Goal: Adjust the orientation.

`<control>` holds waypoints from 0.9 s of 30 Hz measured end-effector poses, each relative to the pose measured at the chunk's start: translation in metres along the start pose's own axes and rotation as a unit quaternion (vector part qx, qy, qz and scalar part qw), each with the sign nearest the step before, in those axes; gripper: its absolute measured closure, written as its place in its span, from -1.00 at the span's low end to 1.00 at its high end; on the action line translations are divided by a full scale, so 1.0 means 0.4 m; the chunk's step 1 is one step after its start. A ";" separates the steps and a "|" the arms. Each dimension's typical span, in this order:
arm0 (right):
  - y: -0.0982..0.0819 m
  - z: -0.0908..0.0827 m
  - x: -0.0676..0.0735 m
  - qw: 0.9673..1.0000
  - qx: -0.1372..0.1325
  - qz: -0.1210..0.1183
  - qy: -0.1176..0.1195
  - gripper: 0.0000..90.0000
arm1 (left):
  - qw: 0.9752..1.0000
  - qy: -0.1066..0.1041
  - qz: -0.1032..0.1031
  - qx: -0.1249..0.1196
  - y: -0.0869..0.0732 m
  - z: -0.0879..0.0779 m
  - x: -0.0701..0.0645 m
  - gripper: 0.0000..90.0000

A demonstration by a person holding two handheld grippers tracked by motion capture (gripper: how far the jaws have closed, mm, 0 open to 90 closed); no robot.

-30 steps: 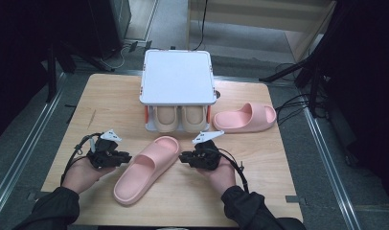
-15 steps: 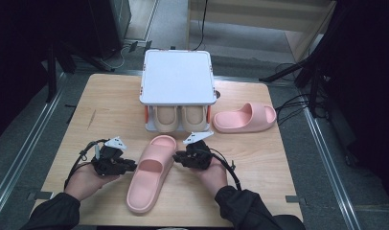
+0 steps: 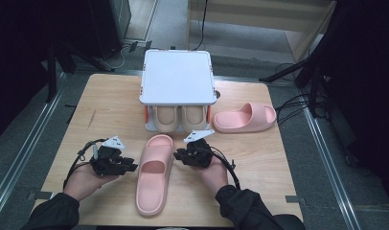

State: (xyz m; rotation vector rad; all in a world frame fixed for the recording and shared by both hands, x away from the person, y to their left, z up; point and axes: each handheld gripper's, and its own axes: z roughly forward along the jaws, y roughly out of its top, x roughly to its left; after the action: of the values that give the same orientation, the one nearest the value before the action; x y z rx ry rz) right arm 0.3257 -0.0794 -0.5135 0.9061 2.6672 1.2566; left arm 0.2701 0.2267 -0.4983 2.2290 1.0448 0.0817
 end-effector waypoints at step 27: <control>-0.065 -0.220 -0.235 0.983 -0.044 0.116 -0.135 0.85 | 1.000 -0.020 -0.006 -0.022 0.061 -0.017 0.059 0.11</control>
State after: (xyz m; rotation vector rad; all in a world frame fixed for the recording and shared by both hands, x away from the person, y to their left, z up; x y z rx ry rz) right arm 0.3654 -0.2030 -0.4914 1.3004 2.3334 1.1800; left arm 0.3002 0.2359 -0.4838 2.1764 1.0248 0.0557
